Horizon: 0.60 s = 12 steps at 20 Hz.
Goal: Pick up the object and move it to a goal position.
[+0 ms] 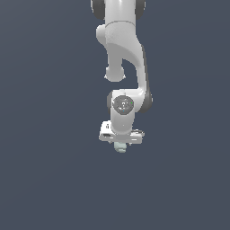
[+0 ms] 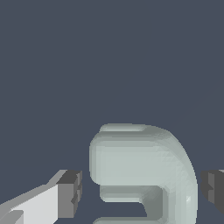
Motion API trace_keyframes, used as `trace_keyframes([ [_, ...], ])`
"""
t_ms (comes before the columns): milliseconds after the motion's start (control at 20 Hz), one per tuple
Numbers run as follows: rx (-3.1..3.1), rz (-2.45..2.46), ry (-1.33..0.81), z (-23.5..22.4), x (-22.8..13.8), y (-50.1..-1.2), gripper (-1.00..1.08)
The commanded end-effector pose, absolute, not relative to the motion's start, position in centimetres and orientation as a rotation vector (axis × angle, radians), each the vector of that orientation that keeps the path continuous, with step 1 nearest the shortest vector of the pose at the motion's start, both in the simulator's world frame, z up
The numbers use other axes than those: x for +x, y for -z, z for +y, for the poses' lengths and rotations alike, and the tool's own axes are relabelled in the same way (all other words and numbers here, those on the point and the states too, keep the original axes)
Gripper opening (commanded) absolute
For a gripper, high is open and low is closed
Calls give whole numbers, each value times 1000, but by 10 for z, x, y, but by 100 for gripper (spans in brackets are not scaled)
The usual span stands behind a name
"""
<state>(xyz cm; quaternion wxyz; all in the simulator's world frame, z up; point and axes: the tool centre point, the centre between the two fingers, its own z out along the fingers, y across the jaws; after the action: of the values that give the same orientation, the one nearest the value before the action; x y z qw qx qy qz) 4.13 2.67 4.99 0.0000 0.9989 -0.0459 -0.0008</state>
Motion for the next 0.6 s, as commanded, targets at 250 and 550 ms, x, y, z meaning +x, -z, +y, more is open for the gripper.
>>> trace_keyframes([
  [250,3138,-145,0,27,43,-42,-100],
  [550,3138,-145,0,27,43,-42,-100],
])
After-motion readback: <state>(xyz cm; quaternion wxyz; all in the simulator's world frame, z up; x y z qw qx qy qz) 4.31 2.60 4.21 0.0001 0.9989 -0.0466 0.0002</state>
